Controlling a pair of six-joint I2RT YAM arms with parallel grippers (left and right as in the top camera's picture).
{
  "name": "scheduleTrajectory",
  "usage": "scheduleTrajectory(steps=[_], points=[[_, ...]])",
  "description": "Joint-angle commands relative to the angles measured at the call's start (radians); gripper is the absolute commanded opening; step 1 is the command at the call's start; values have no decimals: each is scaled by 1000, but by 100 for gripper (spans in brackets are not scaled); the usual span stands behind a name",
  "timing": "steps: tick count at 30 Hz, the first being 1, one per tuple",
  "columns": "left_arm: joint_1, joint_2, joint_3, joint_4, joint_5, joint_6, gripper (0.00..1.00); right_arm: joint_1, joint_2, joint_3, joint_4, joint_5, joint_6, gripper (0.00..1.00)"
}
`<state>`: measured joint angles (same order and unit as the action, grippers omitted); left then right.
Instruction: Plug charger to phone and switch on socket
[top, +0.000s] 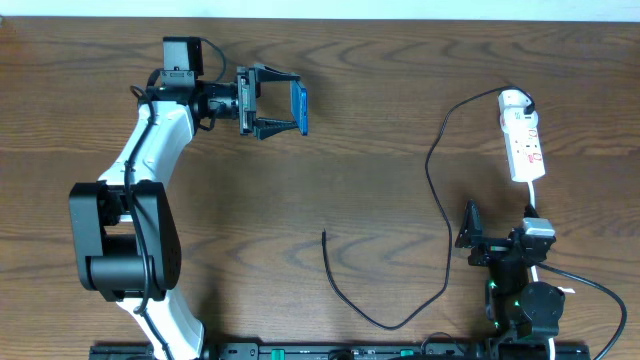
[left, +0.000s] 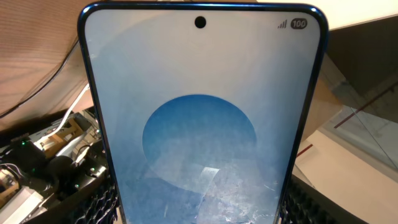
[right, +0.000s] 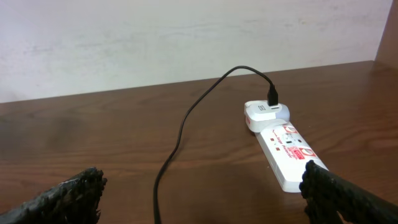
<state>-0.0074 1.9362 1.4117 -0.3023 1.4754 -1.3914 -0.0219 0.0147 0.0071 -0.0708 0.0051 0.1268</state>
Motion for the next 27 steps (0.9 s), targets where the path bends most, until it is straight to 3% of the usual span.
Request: scheduleTrajectory(steps=[1, 27], points=[[4, -27, 22, 6, 28, -9, 7, 10, -3, -2, -4, 11, 14, 99], [4, -27, 22, 6, 28, 2, 7, 10, -3, -2, -4, 11, 15, 99]])
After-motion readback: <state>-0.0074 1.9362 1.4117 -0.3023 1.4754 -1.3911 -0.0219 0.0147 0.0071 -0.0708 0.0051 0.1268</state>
